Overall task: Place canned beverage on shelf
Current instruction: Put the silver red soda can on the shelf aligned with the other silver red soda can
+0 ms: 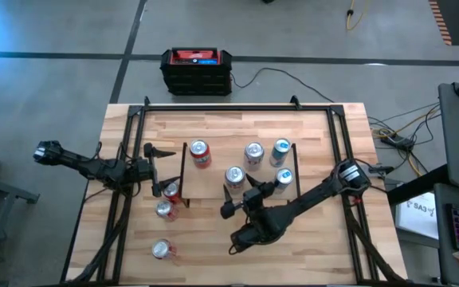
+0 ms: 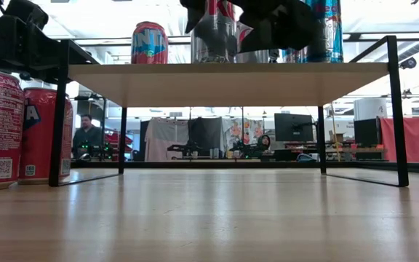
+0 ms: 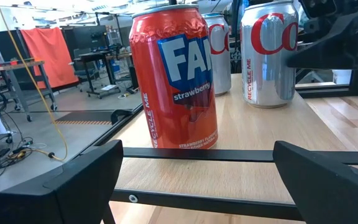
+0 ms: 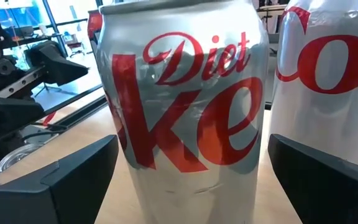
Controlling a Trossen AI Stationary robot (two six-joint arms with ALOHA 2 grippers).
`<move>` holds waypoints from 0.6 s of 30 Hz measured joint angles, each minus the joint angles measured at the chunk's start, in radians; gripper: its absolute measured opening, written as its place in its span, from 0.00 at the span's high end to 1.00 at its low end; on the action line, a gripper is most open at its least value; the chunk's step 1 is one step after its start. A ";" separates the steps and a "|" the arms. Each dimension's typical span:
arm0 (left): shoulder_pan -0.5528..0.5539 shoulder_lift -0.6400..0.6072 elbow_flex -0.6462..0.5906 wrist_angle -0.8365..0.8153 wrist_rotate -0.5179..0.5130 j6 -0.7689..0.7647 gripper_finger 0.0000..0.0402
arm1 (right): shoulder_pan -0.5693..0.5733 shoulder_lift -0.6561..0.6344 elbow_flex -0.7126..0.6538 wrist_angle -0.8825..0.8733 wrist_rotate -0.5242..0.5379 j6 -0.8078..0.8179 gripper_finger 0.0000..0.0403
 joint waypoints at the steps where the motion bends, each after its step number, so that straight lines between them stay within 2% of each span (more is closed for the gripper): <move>1: 0.000 0.000 0.000 0.000 0.000 0.000 0.00 | 0.000 0.000 0.000 0.004 0.004 0.000 0.01; 18: 0.000 0.000 0.000 0.000 0.000 0.000 0.00 | -0.026 0.000 0.037 0.018 -0.027 -0.071 0.01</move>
